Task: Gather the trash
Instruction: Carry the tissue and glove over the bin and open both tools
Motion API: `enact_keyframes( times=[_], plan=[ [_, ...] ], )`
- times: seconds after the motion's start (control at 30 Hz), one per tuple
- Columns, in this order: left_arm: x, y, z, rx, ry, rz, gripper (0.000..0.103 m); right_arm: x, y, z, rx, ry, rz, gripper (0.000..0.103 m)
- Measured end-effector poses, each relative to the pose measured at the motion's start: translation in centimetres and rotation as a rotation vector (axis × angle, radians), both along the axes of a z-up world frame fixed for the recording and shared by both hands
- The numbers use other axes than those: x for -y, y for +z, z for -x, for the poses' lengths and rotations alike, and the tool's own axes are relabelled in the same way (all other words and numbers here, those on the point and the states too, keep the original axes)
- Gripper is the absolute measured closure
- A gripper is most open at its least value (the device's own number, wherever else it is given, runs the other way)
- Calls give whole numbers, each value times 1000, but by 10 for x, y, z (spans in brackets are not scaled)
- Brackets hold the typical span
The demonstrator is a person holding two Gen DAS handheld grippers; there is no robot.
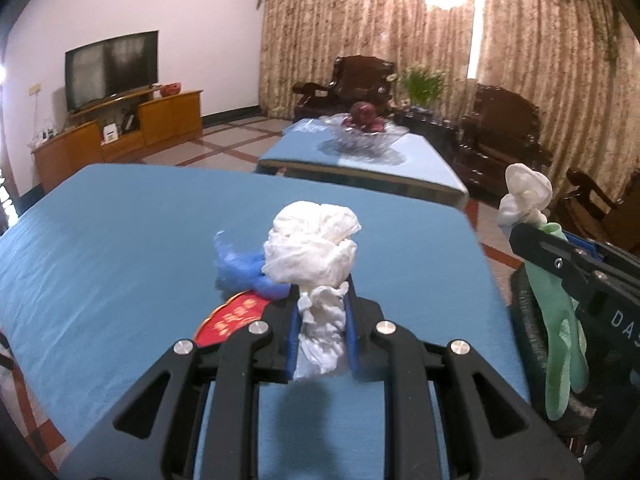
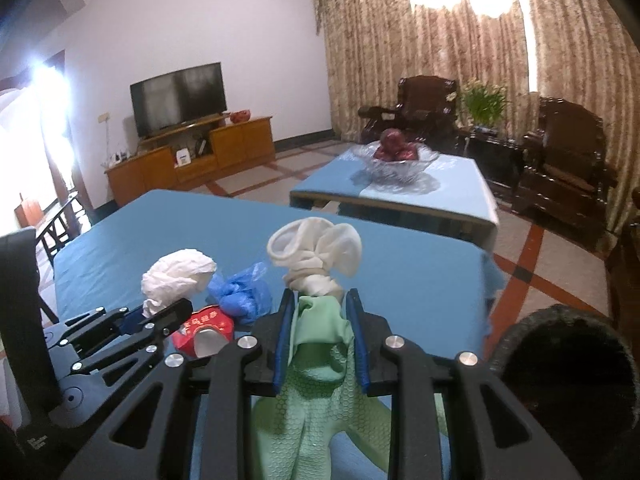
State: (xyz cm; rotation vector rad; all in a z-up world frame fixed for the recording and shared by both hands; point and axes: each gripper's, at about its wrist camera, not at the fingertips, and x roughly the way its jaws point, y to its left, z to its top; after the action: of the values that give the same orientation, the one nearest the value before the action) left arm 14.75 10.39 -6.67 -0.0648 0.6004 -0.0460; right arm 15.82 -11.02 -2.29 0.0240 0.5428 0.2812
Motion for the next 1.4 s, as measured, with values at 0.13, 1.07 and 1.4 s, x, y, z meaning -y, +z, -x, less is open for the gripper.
enact_keyframes(
  times=[0.13, 1.07, 1.4],
  plan=[
    [31, 10, 7, 24, -60, 1, 85, 24, 11, 13, 22, -46, 0, 77],
    [270, -3, 3, 45, -476, 70, 85, 241, 3, 44, 8, -476, 22, 77],
    [311, -28, -17, -12, -527, 70, 85, 275, -31, 36, -53, -525, 19, 77]
  ],
)
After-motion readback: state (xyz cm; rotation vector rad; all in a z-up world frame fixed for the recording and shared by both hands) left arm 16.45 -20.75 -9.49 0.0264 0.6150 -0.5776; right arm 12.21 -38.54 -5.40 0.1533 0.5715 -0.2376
